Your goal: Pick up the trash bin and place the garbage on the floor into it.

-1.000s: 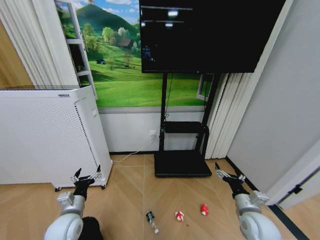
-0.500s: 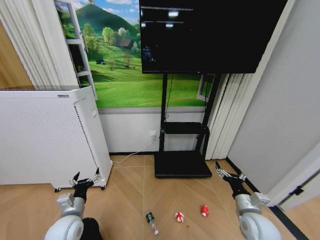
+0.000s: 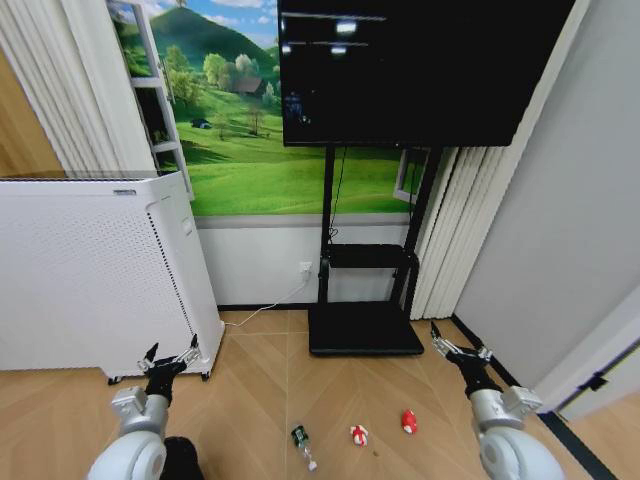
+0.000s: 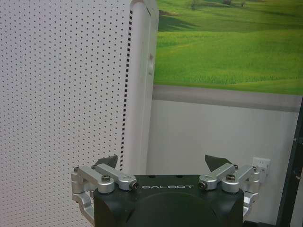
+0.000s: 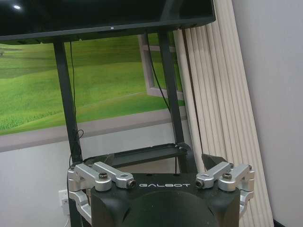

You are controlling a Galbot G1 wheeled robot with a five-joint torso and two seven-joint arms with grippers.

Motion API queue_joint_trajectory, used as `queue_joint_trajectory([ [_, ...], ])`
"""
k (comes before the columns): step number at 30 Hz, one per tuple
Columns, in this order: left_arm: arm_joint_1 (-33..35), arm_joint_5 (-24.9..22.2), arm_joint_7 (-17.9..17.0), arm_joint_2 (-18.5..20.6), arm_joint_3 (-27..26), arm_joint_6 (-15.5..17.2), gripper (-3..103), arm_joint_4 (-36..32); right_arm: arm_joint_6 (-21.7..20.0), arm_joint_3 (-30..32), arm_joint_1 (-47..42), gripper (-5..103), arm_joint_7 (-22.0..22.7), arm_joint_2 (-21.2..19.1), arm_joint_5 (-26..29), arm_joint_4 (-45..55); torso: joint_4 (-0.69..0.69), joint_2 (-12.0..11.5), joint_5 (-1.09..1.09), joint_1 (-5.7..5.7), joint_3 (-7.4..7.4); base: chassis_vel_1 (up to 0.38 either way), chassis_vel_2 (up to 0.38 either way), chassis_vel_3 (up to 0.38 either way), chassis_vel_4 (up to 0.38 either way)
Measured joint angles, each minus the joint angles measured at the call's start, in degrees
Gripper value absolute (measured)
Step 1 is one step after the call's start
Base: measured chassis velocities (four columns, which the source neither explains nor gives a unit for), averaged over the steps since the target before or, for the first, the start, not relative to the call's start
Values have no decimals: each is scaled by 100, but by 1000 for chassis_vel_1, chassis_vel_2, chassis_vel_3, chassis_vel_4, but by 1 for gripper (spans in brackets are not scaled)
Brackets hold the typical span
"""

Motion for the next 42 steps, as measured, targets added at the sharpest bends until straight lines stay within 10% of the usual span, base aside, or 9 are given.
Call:
queue_joint_trajectory([
  [42, -13, -5, 103, 74, -46, -39, 100, 48, -7, -22, -19, 100, 15, 11, -53, -73, 0, -993, 0, -382, -612, 0, 0, 0, 0],
])
